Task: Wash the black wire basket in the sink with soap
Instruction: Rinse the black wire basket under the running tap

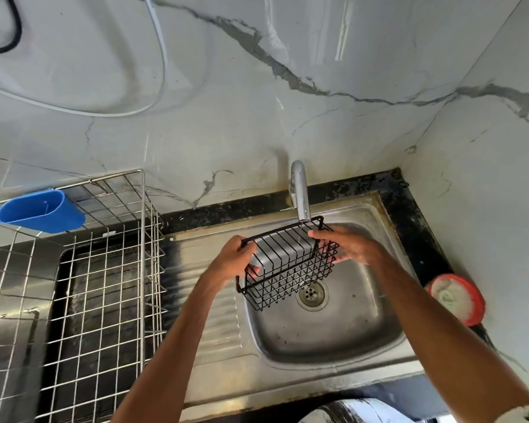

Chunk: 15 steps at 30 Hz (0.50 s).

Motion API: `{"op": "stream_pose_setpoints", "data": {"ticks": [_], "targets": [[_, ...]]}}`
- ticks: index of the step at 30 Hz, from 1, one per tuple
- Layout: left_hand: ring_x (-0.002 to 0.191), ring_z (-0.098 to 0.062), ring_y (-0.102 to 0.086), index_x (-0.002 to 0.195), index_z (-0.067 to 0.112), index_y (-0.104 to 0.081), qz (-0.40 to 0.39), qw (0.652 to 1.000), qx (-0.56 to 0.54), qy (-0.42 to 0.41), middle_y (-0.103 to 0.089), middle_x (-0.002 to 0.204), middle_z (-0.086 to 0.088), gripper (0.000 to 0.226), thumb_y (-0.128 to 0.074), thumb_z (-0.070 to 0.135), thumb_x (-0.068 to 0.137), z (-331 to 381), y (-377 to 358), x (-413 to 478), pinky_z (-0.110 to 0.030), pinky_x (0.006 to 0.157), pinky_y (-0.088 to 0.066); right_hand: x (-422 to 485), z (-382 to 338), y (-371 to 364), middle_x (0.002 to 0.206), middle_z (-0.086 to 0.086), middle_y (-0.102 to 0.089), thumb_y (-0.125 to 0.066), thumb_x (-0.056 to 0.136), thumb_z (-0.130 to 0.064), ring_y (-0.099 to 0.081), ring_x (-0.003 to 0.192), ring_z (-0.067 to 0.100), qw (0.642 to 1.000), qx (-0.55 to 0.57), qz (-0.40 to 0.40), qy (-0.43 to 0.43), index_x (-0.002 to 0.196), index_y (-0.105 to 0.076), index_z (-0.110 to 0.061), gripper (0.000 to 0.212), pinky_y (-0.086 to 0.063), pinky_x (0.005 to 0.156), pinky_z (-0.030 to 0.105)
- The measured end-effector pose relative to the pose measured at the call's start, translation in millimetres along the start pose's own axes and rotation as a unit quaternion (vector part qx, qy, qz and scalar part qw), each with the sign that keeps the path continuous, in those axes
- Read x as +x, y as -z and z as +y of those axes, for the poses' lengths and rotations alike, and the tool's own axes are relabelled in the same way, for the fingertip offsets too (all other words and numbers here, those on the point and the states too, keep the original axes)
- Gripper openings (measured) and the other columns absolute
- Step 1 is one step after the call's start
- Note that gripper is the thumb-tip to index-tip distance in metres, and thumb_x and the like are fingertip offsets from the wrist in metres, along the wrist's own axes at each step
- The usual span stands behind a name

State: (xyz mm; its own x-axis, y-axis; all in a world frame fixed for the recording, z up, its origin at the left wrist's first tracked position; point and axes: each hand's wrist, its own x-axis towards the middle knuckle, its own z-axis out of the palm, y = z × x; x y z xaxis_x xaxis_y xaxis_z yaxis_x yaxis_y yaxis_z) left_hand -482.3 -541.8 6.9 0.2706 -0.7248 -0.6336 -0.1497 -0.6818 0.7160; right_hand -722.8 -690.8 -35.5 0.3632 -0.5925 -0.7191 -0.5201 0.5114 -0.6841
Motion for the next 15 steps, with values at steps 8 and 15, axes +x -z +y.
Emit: {"op": "stream_pose_setpoints", "data": {"ticks": [8, 15], "targets": [[0.086, -0.027, -0.07, 0.12, 0.011, -0.044, 0.016, 0.988, -0.09, 0.127, -0.054, 0.105, -0.007, 0.012, -0.044, 0.008, 0.108, -28.0, -13.4, 13.7, -0.043, 0.084, -0.056, 7.0, -26.5, -14.0, 0.141, 0.016, -0.057, -0.086, 0.061, -0.063, -0.058, 0.125, 0.031, 0.962, -0.232, 0.133, 0.045, 0.144, -0.048, -0.007, 0.107, -0.052, 0.1, 0.039], [0.108, -0.028, -0.061, 0.136, 0.011, -0.055, 0.134, 0.988, -0.05, 0.057, -0.061, 0.125, -0.009, 0.06, -0.068, 0.051, 0.093, -21.0, -66.8, 29.9, -0.049, 0.098, -0.055, -14.8, -35.7, -61.1, 0.137, 0.019, -0.055, -0.077, 0.07, -0.069, -0.056, 0.126, 0.033, 0.857, -0.437, 0.219, 0.162, 0.151, -0.029, -0.006, 0.114, -0.054, 0.1, 0.044]]}}
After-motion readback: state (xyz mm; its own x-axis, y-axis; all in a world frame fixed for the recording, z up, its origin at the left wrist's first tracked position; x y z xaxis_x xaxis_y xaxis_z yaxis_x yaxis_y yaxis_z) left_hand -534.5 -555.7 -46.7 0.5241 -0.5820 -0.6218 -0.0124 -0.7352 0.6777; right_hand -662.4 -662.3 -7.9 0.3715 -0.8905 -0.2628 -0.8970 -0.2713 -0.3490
